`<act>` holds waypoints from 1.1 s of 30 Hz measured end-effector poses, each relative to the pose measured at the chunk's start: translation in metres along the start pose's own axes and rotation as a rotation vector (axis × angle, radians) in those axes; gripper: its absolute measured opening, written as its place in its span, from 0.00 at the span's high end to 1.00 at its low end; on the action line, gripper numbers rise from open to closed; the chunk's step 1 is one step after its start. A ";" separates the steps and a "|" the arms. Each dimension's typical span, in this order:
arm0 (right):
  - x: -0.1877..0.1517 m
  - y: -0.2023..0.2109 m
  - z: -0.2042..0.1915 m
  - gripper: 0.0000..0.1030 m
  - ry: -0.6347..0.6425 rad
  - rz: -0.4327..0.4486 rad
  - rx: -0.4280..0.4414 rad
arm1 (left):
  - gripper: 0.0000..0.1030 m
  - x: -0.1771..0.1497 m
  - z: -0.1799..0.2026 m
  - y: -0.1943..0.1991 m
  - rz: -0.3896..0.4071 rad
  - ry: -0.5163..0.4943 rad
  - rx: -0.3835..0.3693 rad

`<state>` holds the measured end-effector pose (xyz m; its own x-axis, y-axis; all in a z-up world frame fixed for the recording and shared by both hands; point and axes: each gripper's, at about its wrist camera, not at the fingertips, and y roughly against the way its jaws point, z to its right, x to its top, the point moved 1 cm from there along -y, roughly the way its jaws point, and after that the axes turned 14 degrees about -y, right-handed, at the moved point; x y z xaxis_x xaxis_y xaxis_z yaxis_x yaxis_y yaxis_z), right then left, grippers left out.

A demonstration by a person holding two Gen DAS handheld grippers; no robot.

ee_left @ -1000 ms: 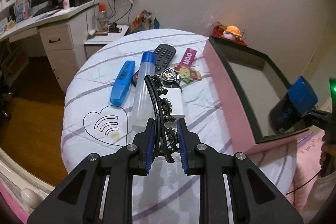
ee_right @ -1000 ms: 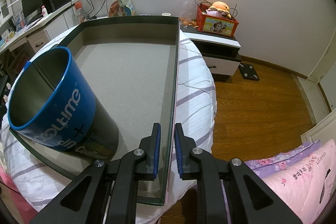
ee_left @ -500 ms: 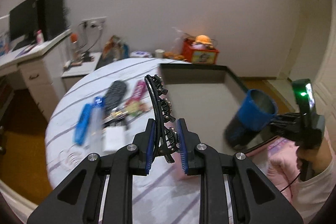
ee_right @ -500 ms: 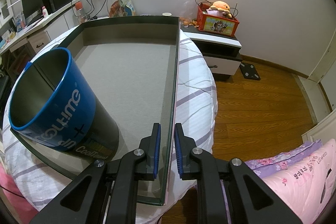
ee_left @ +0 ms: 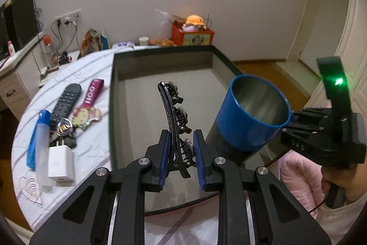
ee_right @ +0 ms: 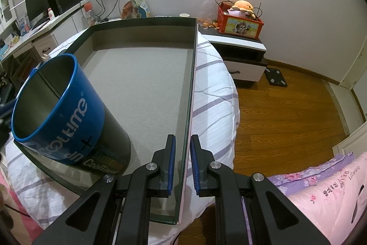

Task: Organize rigid objects
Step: 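Carry the hair clip into the tray and open the left gripper, then move the left gripper to the clear blue-capped bottle and grasp it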

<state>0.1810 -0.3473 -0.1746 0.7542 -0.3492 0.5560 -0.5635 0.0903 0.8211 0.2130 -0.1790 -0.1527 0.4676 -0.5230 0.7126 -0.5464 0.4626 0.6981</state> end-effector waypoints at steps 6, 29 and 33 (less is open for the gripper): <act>0.000 0.000 0.000 0.86 -0.001 0.000 0.001 | 0.79 -0.006 0.005 -0.009 -0.033 0.000 -0.002; -0.001 0.000 -0.001 0.86 -0.006 -0.007 -0.025 | 0.02 -0.039 -0.044 0.093 0.135 0.058 0.273; 0.000 0.000 -0.001 0.86 -0.006 -0.013 -0.023 | 0.01 -0.055 -0.070 0.110 0.118 0.102 0.365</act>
<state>0.1819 -0.3466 -0.1746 0.7594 -0.3557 0.5448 -0.5458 0.1075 0.8310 0.1763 -0.0492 -0.1101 0.4437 -0.3988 0.8026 -0.8030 0.2208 0.5536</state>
